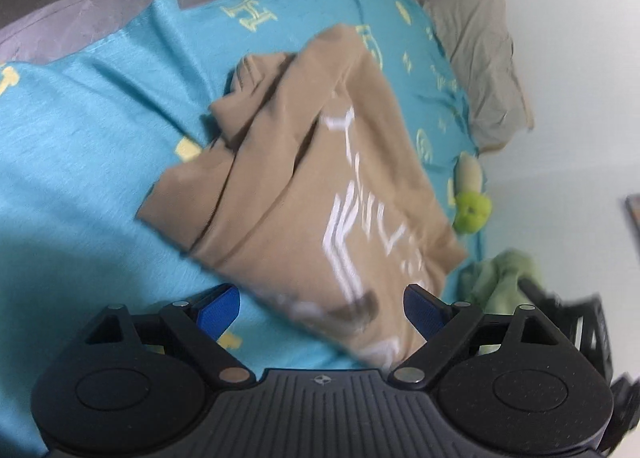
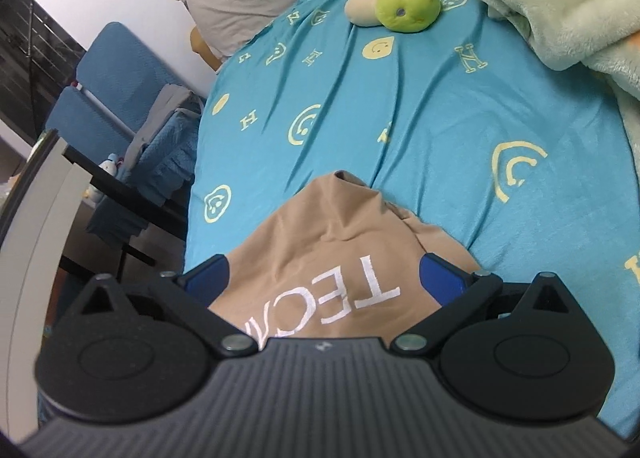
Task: Fold clothes
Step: 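Grasp the folded T-shirt edge with the left gripper while the right gripper grasps the other end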
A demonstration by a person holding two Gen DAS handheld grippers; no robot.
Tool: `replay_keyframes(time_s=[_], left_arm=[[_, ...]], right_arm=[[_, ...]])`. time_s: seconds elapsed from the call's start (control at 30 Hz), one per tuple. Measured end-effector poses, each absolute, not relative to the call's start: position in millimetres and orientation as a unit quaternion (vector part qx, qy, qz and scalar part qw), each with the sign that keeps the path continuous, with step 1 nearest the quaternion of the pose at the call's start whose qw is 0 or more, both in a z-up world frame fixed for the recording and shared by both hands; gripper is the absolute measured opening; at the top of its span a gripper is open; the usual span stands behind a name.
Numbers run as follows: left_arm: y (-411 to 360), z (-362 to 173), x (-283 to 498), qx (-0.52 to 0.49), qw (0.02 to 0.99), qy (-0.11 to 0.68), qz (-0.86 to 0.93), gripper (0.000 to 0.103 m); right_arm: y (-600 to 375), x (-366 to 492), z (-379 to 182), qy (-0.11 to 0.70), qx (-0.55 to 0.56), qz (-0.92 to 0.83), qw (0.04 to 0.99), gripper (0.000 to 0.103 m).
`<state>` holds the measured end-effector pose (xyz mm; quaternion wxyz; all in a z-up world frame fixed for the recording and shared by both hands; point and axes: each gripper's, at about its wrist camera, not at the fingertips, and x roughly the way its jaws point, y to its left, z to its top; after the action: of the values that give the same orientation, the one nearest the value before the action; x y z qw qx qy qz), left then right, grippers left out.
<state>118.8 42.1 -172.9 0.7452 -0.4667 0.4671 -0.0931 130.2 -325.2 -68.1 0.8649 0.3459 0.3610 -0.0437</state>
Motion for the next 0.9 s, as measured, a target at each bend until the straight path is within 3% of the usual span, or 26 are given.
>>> replay_keyframes(time_s=[0.13,0.3,0.47,0.7,0.9], left_arm=[[45,-181,128,-0.505,0.739,0.438,-0.082,0.086],[49,-175,123,-0.506,0.757,0.404,-0.089,0.046],[45,-160,119,-0.505,0.776,0.361,-0.114,0.027],[44,-151,114,-0.506,0.782,0.342,-0.124,0.023],[46,-151,113,-0.515,0.779,0.334,-0.124,0.022]], right_arm=[[-325,129,-69,0.356,0.361,-0.035,0.861,0.103],[-325,121,-71,0.357,0.417,0.0,0.836,0.103],[-314,108,-94,0.377,0.542,0.077,0.747,0.103],[-285,105,-138,0.419,0.633,0.112,0.641,0.103],[-308,104,-157,0.383,0.655,0.009,0.652,0.102]])
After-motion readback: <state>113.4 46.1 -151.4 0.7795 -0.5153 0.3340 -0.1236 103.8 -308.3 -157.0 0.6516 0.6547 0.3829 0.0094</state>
